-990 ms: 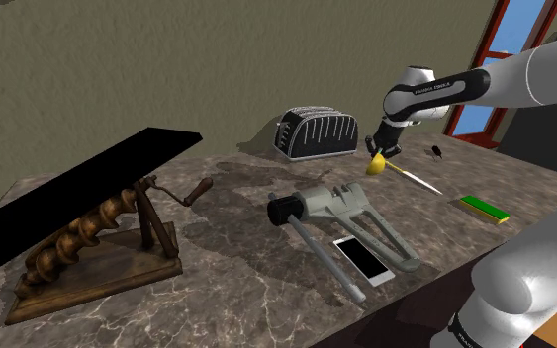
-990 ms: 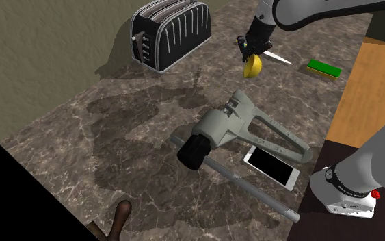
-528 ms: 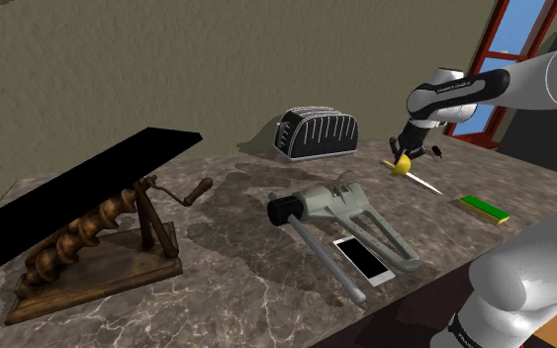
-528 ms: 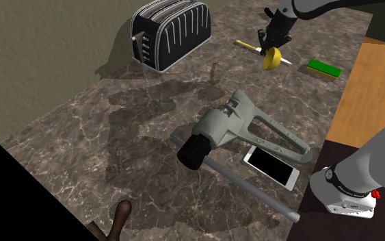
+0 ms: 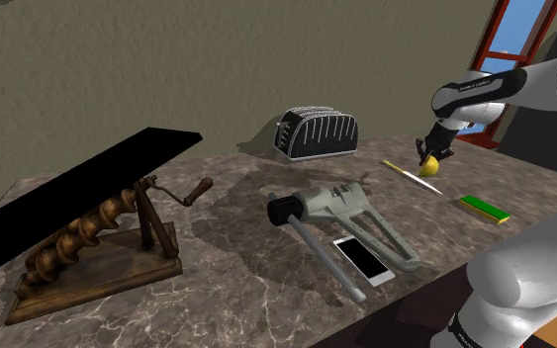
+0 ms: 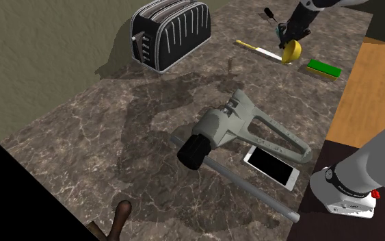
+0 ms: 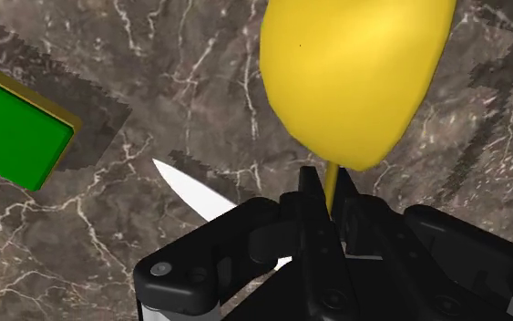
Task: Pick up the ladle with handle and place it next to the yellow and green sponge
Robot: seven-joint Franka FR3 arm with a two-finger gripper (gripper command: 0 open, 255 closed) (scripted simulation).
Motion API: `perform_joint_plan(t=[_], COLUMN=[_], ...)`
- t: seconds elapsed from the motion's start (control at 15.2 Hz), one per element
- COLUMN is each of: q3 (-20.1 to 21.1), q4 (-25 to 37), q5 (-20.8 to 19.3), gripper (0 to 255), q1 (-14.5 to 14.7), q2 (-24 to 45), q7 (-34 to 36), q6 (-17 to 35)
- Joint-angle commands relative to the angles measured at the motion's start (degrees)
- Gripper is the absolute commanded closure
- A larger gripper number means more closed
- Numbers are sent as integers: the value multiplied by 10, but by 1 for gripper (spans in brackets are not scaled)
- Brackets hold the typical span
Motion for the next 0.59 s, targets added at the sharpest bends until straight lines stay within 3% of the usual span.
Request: perform_joint_plan(t=[0.0, 0.53], q3=[-24, -105], q4=[17, 94], q5=[7, 51], gripper=[255, 255], q1=[-9, -43], q2=[15, 84], q7=[-39, -175], q6=[-4, -27])
